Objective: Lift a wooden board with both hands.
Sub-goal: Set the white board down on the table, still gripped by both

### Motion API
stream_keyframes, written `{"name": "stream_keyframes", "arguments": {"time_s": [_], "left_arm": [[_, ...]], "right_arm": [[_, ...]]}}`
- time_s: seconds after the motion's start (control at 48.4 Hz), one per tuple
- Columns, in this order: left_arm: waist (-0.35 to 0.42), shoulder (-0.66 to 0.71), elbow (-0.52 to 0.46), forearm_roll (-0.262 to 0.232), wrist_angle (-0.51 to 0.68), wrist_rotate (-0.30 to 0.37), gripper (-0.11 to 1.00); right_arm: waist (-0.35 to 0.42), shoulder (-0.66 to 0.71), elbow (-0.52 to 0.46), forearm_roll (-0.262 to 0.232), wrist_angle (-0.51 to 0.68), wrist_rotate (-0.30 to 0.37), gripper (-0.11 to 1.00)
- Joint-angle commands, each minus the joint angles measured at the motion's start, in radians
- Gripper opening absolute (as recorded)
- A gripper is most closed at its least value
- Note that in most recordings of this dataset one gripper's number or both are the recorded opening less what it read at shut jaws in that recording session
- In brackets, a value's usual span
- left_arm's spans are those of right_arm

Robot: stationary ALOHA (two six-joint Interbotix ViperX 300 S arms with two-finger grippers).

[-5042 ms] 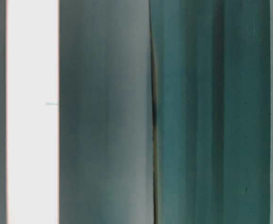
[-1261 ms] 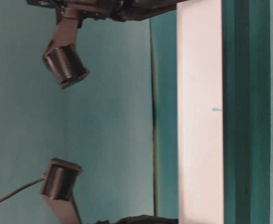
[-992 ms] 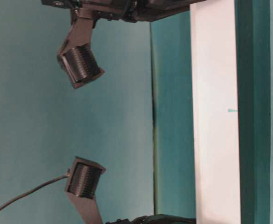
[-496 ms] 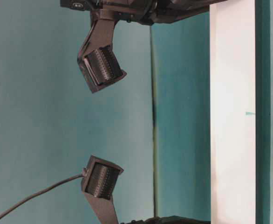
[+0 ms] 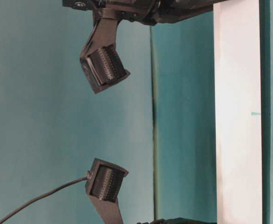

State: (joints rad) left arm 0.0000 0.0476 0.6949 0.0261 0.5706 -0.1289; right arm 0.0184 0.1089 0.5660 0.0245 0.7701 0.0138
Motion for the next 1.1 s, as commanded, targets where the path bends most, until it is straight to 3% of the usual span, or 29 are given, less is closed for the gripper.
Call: {"name": "stream_keyframes", "arguments": {"time_s": [0.0, 1.075], "left_arm": [[-0.002, -0.002, 0.003, -0.005, -0.017, -0.021, 0.17], [-0.018, 0.0, 0.035, -0.005, -0.098, -0.014, 0.17]], "right_arm": [[0.012, 0.008, -0.005, 0.003, -0.011, -0.006, 0.21], [0.017, 0.017, 0.028, 0.003, -0.143, -0.002, 0.21]]}}
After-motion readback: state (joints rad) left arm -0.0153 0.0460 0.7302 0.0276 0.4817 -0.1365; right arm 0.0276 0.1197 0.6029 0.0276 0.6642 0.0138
